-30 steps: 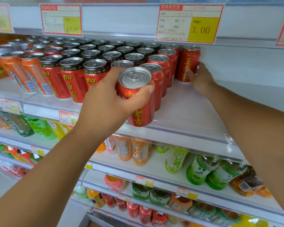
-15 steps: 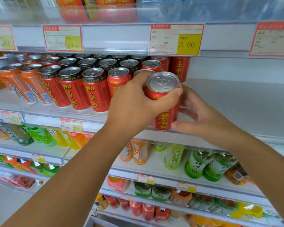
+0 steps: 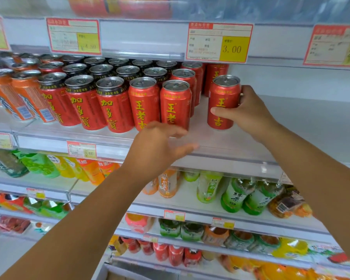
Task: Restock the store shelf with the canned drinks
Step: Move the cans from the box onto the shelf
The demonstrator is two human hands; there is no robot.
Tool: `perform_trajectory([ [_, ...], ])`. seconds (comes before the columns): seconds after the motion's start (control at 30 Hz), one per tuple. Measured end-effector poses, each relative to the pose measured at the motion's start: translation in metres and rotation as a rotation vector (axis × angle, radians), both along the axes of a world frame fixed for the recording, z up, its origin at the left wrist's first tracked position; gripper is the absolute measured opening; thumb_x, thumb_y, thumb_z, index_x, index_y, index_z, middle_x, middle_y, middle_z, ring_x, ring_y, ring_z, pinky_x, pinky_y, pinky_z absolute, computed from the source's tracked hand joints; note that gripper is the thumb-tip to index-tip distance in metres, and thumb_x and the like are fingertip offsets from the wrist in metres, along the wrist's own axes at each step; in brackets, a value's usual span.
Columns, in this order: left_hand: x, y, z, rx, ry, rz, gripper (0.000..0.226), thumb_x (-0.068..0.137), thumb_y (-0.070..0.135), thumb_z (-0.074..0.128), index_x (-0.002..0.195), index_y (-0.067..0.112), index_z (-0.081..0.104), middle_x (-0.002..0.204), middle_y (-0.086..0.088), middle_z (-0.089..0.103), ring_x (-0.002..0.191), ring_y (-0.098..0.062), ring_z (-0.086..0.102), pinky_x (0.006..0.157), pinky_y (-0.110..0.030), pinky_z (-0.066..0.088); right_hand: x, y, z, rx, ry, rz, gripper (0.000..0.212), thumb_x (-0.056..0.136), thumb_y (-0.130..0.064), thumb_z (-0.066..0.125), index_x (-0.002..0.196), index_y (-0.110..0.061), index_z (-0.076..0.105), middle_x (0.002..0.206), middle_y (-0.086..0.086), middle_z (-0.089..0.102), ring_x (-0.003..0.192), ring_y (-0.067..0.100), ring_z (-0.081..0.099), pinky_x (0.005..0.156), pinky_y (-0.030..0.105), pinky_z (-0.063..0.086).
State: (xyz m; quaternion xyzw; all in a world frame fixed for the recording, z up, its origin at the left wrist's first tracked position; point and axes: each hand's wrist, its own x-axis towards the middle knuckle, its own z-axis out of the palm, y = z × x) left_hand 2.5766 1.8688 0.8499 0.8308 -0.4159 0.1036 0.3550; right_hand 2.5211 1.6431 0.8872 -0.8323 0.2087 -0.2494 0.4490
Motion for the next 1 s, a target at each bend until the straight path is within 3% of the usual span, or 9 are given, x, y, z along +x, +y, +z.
perform_trajectory([
  [0.13,0.019,0.008,-0.035,0.044,-0.247,-0.022,0.049,0.073,0.064,0.065,0.103,0.027,0.074,0.104,0.013,0.071,0.096,-0.018,0.062,0.087,-0.041,0.048,0.03,-0.01,-0.005,0.054,-0.016,0.02,0.07,0.073,-0.026,0.083,0.129,-0.015,0.042,0.117,-0.002,0.058,0.104,0.013,0.059,0.09,0.031,0.049],
  [0.2,0.022,0.009,-0.044,-0.021,-0.281,-0.043,0.046,0.073,0.059,0.072,0.104,0.026,0.074,0.106,0.014,0.071,0.097,-0.016,0.063,0.088,-0.041,0.046,0.042,-0.016,-0.006,0.044,0.009,0.042,0.073,0.076,-0.028,0.081,0.134,-0.015,0.039,0.126,0.001,0.056,0.111,0.014,0.057,0.097,0.035,0.047],
  [0.33,0.025,0.007,-0.047,-0.09,-0.274,-0.07,0.044,0.071,0.057,0.075,0.103,0.026,0.074,0.103,0.013,0.071,0.093,-0.016,0.063,0.086,-0.042,0.046,0.053,-0.027,-0.007,0.01,0.09,0.029,0.085,0.077,-0.039,0.078,0.144,-0.016,0.031,0.138,0.004,0.051,0.122,0.02,0.053,0.103,0.037,0.043],
  [0.43,0.024,0.007,-0.047,-0.092,-0.277,-0.071,0.044,0.072,0.058,0.072,0.101,0.026,0.074,0.099,0.012,0.071,0.09,-0.016,0.062,0.084,-0.041,0.046,0.052,-0.028,-0.014,-0.013,0.061,-0.031,0.086,0.075,-0.032,0.081,0.142,-0.016,0.029,0.126,0.005,0.055,0.109,0.017,0.055,0.093,0.031,0.044],
  [0.57,0.023,0.008,-0.045,-0.086,-0.274,-0.069,0.044,0.072,0.059,0.071,0.101,0.026,0.074,0.098,0.013,0.07,0.087,-0.016,0.061,0.082,-0.04,0.045,0.057,-0.028,-0.015,-0.049,0.061,-0.074,0.074,0.078,-0.026,0.079,0.134,-0.009,0.033,0.127,0.013,0.056,0.106,0.021,0.056,0.089,0.031,0.044],
  [0.87,0.025,0.009,-0.047,-0.093,-0.256,-0.073,0.042,0.071,0.056,0.076,0.101,0.029,0.073,0.098,0.016,0.069,0.086,-0.014,0.059,0.082,-0.039,0.044,0.071,-0.029,-0.021,-0.087,0.079,-0.119,0.075,0.082,-0.036,0.074,0.138,-0.014,0.03,0.133,0.01,0.056,0.118,0.025,0.057,0.089,0.027,0.04],
  [1.0,0.023,0.011,-0.04,-0.095,-0.205,-0.094,0.044,0.071,0.056,0.073,0.105,0.028,0.074,0.102,0.014,0.07,0.091,-0.014,0.06,0.086,-0.043,0.046,0.059,-0.023,-0.012,-0.04,0.148,-0.131,0.089,0.081,-0.041,0.074,0.147,-0.015,0.02,0.142,0.013,0.046,0.127,0.027,0.049,0.095,0.028,0.037],
])
